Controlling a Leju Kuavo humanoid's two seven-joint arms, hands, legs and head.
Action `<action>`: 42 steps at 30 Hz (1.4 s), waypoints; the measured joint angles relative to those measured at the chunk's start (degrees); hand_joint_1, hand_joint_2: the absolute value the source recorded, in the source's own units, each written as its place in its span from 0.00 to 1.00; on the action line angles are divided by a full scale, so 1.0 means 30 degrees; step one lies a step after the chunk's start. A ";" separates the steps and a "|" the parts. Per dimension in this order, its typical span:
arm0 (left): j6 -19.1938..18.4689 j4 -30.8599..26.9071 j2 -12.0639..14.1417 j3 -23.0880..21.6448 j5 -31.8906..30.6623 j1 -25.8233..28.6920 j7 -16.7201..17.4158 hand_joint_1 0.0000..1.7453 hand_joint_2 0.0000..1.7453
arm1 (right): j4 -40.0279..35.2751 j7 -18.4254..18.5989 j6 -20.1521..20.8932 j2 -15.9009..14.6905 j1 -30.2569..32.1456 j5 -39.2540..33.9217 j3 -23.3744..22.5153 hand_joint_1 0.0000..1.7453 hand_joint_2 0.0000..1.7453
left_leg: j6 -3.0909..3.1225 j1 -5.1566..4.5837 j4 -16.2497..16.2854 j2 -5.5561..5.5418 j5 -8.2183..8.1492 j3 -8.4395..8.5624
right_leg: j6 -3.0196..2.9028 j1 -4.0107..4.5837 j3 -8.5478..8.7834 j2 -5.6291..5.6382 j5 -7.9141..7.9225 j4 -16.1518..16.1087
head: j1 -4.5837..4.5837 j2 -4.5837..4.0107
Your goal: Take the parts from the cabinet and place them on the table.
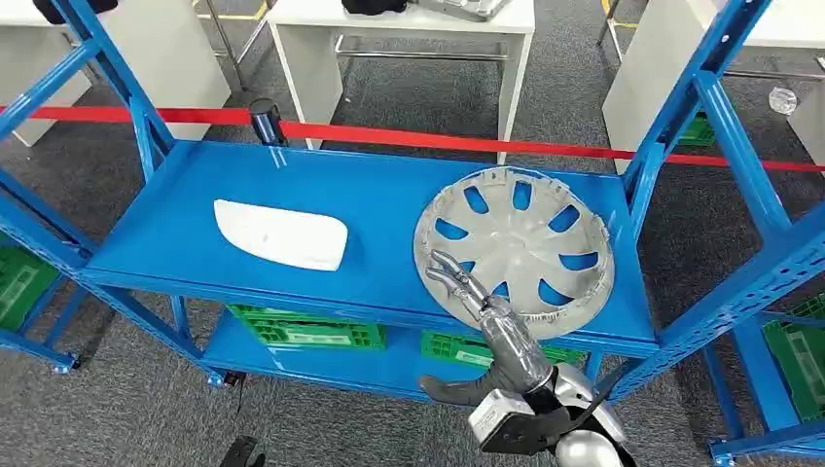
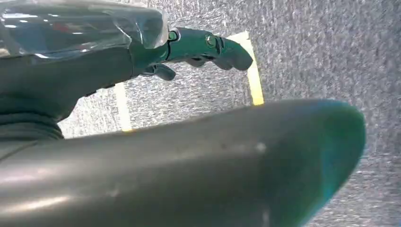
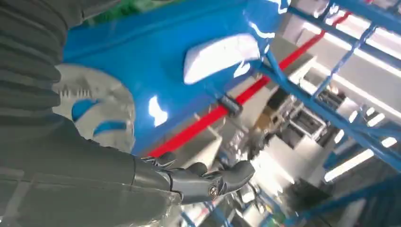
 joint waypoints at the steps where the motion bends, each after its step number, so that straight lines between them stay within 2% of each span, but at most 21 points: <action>1: 0.0000 0.0000 0.0015 0.0000 0.0000 -0.0011 0.0000 0.00 0.00 | 0.0051 -0.0015 -0.0174 -0.0066 -0.0052 0.0255 0.0124 0.00 1.00 | -0.0120 0.0082 0.1662 0.0000 -0.0817 -0.0774 | -0.0004 0.0007 -0.0007 0.0000 -0.0003 0.0003 | 0.0015 0.0000; 3: -0.0015 0.0000 0.0000 -0.0007 0.0000 0.0009 0.0044 0.00 0.00 | 0.0270 0.0000 -0.0385 -0.0277 -0.0130 0.0626 0.0364 0.00 1.00 | -0.0257 0.0173 0.4790 0.0004 -0.1888 -0.2371 | -0.0005 0.0029 -0.0016 -0.0002 -0.0010 0.0009 | 0.0008 0.0000; 4: -0.0065 0.0000 -0.0015 -0.0022 0.0007 0.0010 0.0044 0.00 0.00 | 0.0414 0.0050 -0.0457 -0.0378 -0.0152 0.0915 0.0458 0.00 1.00 | -0.0256 0.0205 0.5167 0.0005 -0.1771 -0.2641 | -0.0008 0.0031 -0.0007 0.0000 -0.0017 0.0013 | 0.0008 0.0000; 6: -0.0073 0.0000 -0.0022 -0.0080 0.0007 0.0002 0.0044 0.00 0.00 | 0.0744 0.0328 -0.0575 -0.0576 -0.0285 0.1859 0.0685 0.00 1.00 | -0.0194 0.0217 0.3071 0.0008 -0.0326 -0.1791 | -0.0008 0.0028 0.0047 0.0045 -0.0030 0.0012 | 0.0008 0.0000; 8: -0.0073 -0.0015 -0.0007 -0.0095 0.0029 -0.0008 0.0044 0.00 0.00 | 0.1127 0.0654 -0.0683 -0.0822 -0.0416 0.2787 0.0924 0.00 1.00 | 0.0046 0.0197 -0.0727 0.0006 0.1364 0.0031 | 0.0003 0.0031 0.0116 0.0116 -0.0037 -0.0006 | 0.0008 0.0000; 13: -0.0087 -0.0029 0.0058 -0.0109 0.0080 -0.0036 0.0058 0.00 0.00 | 0.2296 0.0998 -0.0800 -0.1596 -0.0426 0.3752 0.1384 0.00 1.00 | 0.0480 -0.0035 -0.1444 -0.0018 0.1181 0.0239 | 0.0515 0.0151 0.0055 0.0109 -0.0008 -0.0162 | 0.0015 0.0000; 14: -0.0102 -0.0044 0.0051 -0.0117 0.0087 -0.0030 0.0058 0.00 0.00 | 0.2547 0.1093 -0.0800 -0.1856 -0.0433 0.3795 0.1442 0.00 1.00 | 0.0618 0.0174 -0.1748 0.0005 0.1389 0.0567 | 0.0546 0.0094 -0.0093 0.0061 -0.0156 0.0131 | 0.0036 0.0000; 17: -0.0131 -0.0044 0.0044 -0.0153 0.0117 -0.0055 0.0073 0.00 0.00 | 0.3601 0.1290 -0.0749 -0.2522 -0.0663 0.3810 0.1785 0.00 1.00 | 0.0827 0.0058 -0.1846 0.0032 0.1482 0.0598 | 0.0312 0.0117 -0.2024 0.0049 -0.1917 0.4127 | 0.0088 0.0000; 19: -0.0146 -0.0044 0.0044 -0.0189 0.0211 -0.0045 0.0102 0.00 0.00 | 0.4256 0.1326 -0.0706 -0.2929 -0.0666 0.3700 0.2018 0.00 1.00 | 0.0843 0.0009 -0.1832 0.0016 0.1469 0.0577 | 0.0435 0.0118 -0.3213 0.0046 -0.2493 0.6363 | 0.0102 0.0000; 20: -0.0160 -0.0044 0.0051 -0.0218 0.0219 -0.0041 0.0109 0.00 0.00 | 0.4588 0.1362 -0.0640 -0.3110 -0.0687 0.3635 0.2155 0.00 1.00 | 0.0841 0.0010 -0.1828 -0.0010 0.1455 0.0596 | 0.0603 0.0112 -0.3123 0.0043 -0.2197 0.5996 | 0.0088 0.0000; 23: -0.0197 -0.0044 0.0030 -0.0270 0.0261 -0.0041 0.0131 0.00 0.00 | 0.5169 0.1406 -0.0532 -0.3465 -0.0903 0.3462 0.2431 0.00 1.00 | 0.0699 0.0018 -0.1617 -0.0053 0.1337 0.0590 | 0.1102 -0.0012 -0.0837 -0.0015 -0.0272 0.1206 | 0.0102 0.0000; 25: -0.0247 -0.0044 0.0080 -0.0262 0.0313 -0.0043 0.0139 0.00 0.00 | 0.5478 0.1516 -0.0407 -0.3613 -0.1131 0.3344 0.2652 0.00 1.00 | 0.0454 -0.0172 -0.1234 -0.0051 0.1090 0.0380 | 0.0636 0.0034 -0.0320 -0.0042 0.0071 0.0140 | 0.0066 0.0000; 28: -0.0270 -0.0036 0.0117 -0.0270 0.0393 0.0030 0.0139 0.00 0.00 | 0.5734 0.1574 -0.0663 -0.3818 -0.1245 0.3146 0.2819 0.00 1.00 | 0.0343 -0.0103 -0.1209 -0.0039 0.1079 0.0350 | 0.0338 0.0063 -0.0372 -0.0013 0.0098 0.0223 | 0.0073 0.0000; 30: -0.0313 -0.0044 0.0138 -0.0277 0.0401 0.0036 0.0138 0.00 0.00 | 0.5814 0.1618 -0.1034 -0.3847 -0.1385 0.3037 0.2877 0.00 1.00 | 0.0070 -0.0022 -0.0504 -0.0009 0.0496 0.0103 | 0.0172 -0.0067 -0.0313 -0.0011 0.0120 0.0192 | 0.0022 0.0000; 32: -0.0306 -0.0036 0.0168 -0.0284 0.0430 0.0051 0.0139 0.00 0.00 | 0.5931 0.1690 -0.1471 -0.3876 -0.1543 0.2964 0.2899 0.00 1.00 | -0.0153 0.0102 0.2494 -0.0003 -0.1115 -0.1313 | 0.0085 -0.0031 -0.0358 -0.0012 0.0140 0.0201 | -0.0014 0.0000; 34: -0.0306 -0.0036 0.0168 -0.0306 0.0437 0.0103 0.0138 0.00 0.00 | 0.6062 0.1749 -0.1748 -0.3890 -0.1550 0.2964 0.2914 0.00 1.00 | -0.0219 0.0146 0.5154 0.0001 -0.1998 -0.2625 | 0.0082 0.0007 -0.0381 -0.0022 0.0139 0.0206 | -0.0007 0.0000; 36: -0.0313 -0.0036 0.0168 -0.0349 0.0437 0.0131 0.0139 0.00 0.00 | 0.6149 0.1785 -0.2081 -0.3898 -0.1544 0.2964 0.2900 0.00 1.00 | -0.0129 0.0149 0.4152 0.0002 -0.1039 -0.2187 | 0.0083 0.0048 -0.0347 -0.0012 0.0139 0.0206 | -0.0014 0.0000; 38: -0.0313 -0.0036 0.0168 -0.0400 0.0437 0.0116 0.0131 0.00 0.00 | 0.6142 0.1785 -0.2468 -0.3854 -0.1544 0.2964 0.2783 0.00 1.00 | 0.0156 0.0105 0.0503 -0.0001 0.0649 -0.0307 | 0.0089 0.0116 -0.0267 0.0038 0.0140 0.0191 | -0.0014 0.0000; 39: -0.0313 -0.0036 0.0241 -0.0430 0.0459 0.0102 0.0131 0.00 0.00 | 0.6134 0.1771 -0.2657 -0.3803 -0.1542 0.2892 0.2695 0.00 1.00 | 0.0438 0.0001 -0.1029 -0.0004 0.0970 0.0497 | 0.0095 0.0059 -0.0256 0.0038 0.0142 0.0187 | 0.0007 0.0000; 40: -0.0313 -0.0044 0.0248 -0.0459 0.0466 0.0082 0.0131 0.00 0.00 | 0.6127 0.1749 -0.2856 -0.3730 -0.1539 0.2848 0.2600 0.00 1.00 | 0.0463 -0.0083 -0.1137 0.0100 0.0859 0.0512 | 0.0140 0.0240 -0.0299 0.0031 0.0152 0.0181 | 0.0015 0.0000; 42: -0.0313 -0.0036 0.0269 -0.0502 0.0503 0.0112 0.0102 0.00 0.00 | 0.5997 0.1713 -0.3167 -0.3599 -0.1417 0.2716 0.2303 0.00 1.00 | 0.0533 -0.0183 -0.1149 0.0088 0.0895 0.0432 | 0.0251 0.0127 -0.0333 0.0013 0.0196 0.0152 | 0.0001 0.0000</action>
